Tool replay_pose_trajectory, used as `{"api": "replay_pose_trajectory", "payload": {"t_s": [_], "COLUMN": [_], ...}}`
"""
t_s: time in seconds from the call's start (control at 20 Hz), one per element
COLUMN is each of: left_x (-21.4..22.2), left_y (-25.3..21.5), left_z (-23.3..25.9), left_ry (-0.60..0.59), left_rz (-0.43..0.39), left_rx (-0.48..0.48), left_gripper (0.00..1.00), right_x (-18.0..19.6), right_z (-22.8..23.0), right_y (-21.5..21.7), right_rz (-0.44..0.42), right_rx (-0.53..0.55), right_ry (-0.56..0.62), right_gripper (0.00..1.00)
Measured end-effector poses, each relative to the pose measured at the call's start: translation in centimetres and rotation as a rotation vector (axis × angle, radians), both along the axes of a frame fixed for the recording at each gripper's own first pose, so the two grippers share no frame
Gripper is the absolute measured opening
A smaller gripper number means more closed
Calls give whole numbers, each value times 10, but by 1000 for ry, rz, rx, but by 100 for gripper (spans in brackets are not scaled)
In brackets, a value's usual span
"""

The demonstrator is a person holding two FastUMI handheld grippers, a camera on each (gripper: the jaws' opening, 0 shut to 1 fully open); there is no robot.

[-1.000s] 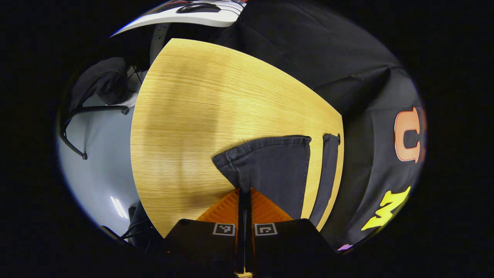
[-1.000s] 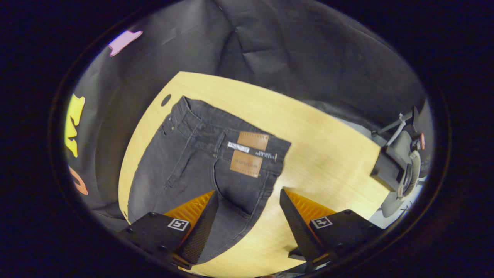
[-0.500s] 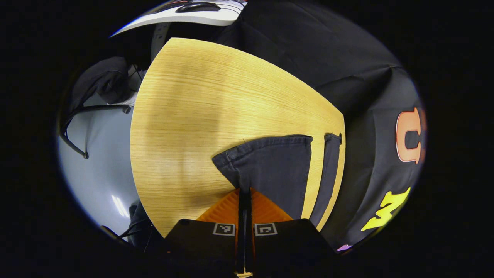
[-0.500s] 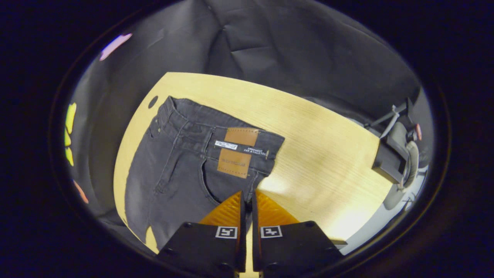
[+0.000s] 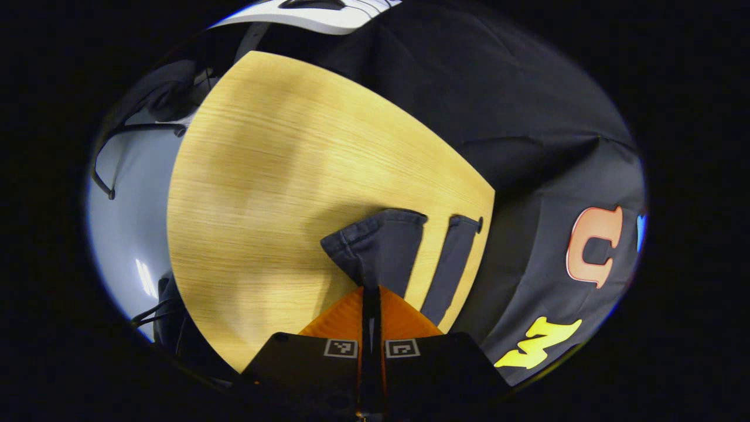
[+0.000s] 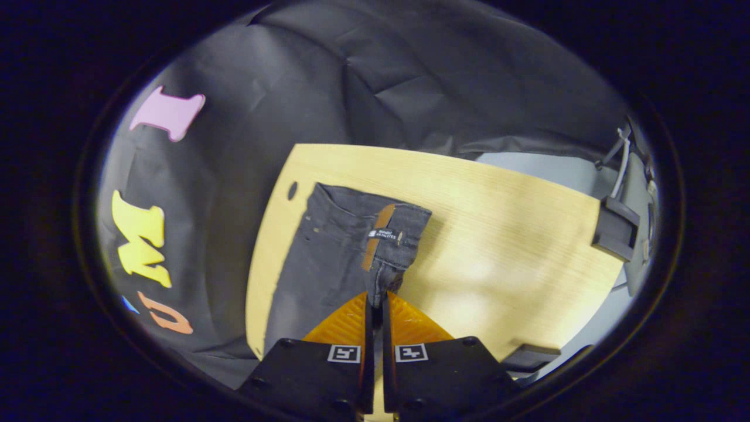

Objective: Grasp the waist and the cuffs of the jeans and fold them to make the two legs overlap; first hold the waist and fold one-third of the jeans toward the cuffs, then hold the cuffs and fold the remaining one-third in the same direction to finish folding.

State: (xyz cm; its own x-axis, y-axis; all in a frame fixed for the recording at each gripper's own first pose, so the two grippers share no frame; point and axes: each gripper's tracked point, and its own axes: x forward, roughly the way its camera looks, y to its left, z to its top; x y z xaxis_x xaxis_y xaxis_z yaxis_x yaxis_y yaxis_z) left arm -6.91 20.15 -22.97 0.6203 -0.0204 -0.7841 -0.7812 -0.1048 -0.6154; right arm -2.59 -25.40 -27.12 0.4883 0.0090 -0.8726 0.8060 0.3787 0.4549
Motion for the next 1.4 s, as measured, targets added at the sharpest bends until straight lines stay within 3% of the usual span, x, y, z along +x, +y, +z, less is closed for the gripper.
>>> {"api": "replay_pose_trajectory", "payload": {"t_s": [0.2, 0.4, 0.8, 1.1, 1.4], "left_x": [56, 120, 243, 319, 331], "left_y": [1, 5, 6, -5, -3], "left_z": [29, 42, 12, -34, -74], "left_ry": [-62, -104, -95, -61, -2], "left_rz": [-54, -47, -125, -203, -231], "left_rx": [58, 66, 87, 98, 112], "left_gripper": [4, 4, 3, 3, 3], "right_x": [51, 107, 195, 233, 244], "right_z": [31, 40, 12, -37, -77], "right_y": [9, 15, 7, 2, -1], "right_rz": [28, 40, -24, -44, 28], "right_rx": [-4, -25, -108, -195, -260], "right_ry": [-105, -176, -239, -220, -139], "right_gripper": [7, 7, 7, 7, 7]}}
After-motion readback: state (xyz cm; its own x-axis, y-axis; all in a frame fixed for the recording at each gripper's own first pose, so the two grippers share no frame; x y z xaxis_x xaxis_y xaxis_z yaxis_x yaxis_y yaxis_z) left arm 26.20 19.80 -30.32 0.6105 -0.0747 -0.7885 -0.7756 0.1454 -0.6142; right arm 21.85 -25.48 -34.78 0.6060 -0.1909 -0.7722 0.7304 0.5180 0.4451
